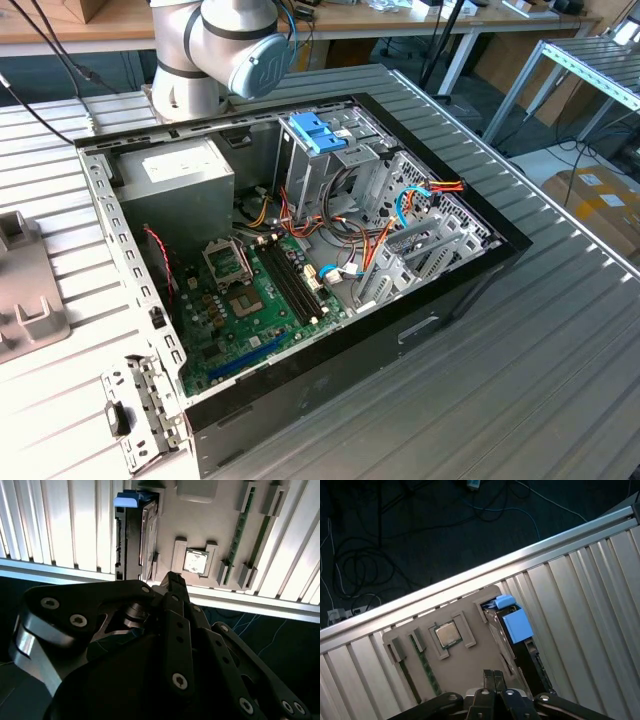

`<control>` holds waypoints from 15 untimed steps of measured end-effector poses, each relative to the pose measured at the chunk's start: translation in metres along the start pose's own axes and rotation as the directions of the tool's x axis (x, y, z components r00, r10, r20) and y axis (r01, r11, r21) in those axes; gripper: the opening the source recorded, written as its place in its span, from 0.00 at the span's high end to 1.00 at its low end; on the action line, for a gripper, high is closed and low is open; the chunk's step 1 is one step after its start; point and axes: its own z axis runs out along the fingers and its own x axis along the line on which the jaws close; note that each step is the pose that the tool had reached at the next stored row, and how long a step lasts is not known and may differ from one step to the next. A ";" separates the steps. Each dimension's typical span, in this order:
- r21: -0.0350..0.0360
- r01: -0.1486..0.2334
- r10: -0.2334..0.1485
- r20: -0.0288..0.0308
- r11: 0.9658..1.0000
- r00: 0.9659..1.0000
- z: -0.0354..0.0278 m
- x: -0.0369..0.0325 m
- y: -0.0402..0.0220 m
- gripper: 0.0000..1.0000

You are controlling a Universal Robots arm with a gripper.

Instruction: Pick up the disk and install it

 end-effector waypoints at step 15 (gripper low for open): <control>-0.002 0.071 -0.071 0.000 0.997 0.997 0.0000 0.0000 0.0000 0.89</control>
